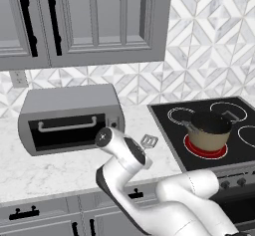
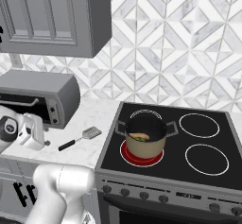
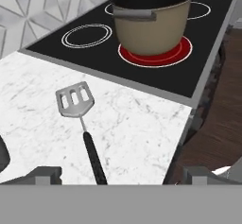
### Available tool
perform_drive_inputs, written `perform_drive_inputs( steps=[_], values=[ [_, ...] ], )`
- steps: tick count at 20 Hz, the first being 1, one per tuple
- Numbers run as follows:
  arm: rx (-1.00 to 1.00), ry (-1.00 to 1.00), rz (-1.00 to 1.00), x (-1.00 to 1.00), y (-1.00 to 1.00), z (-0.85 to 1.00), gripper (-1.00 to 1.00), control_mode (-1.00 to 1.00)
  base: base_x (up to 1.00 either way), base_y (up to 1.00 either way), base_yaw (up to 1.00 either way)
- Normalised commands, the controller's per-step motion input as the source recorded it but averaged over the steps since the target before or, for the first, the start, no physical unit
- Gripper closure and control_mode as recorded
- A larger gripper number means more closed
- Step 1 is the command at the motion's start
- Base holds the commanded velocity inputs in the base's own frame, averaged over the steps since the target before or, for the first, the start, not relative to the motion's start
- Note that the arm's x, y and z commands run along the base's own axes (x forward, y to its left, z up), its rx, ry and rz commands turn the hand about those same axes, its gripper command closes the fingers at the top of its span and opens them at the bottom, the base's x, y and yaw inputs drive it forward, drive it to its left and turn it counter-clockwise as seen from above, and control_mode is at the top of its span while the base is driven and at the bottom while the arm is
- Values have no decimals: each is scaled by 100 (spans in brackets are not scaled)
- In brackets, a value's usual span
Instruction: Put the sweet potato and lime in the pot. Retrieve the spatula and lightly stir the vegetables in the pot.
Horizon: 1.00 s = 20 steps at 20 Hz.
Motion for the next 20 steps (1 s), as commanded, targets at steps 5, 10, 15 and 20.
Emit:
perform_drive_inputs(
  steps=[5,10,15,20],
  values=[
    [-2,0,-8,19,0,-44,-100,-100,0,0,0],
    [-6,-1,0,13,0,-32,-100,-100,0,0,0],
    [-9,0,0,13,-2,-24,-100,-100,0,0,0],
    [-7,0,0,28,-10,-26,-100,-100,0,0,0]
  ],
)
